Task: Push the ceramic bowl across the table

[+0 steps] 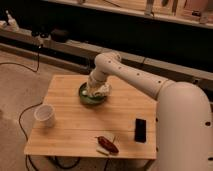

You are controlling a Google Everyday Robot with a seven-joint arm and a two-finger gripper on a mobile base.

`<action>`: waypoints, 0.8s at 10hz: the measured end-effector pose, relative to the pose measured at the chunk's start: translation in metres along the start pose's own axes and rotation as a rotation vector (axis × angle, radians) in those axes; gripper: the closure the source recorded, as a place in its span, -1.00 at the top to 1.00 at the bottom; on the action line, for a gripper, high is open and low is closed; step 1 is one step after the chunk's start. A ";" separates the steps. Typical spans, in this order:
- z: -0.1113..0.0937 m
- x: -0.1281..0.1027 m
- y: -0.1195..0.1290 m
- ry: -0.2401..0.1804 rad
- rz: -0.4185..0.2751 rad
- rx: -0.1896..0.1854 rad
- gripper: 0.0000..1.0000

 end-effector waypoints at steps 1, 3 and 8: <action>0.008 -0.003 0.001 -0.015 -0.003 -0.009 -1.00; 0.024 -0.007 0.002 -0.043 -0.003 -0.025 -1.00; 0.062 -0.028 0.008 -0.127 -0.005 -0.066 -1.00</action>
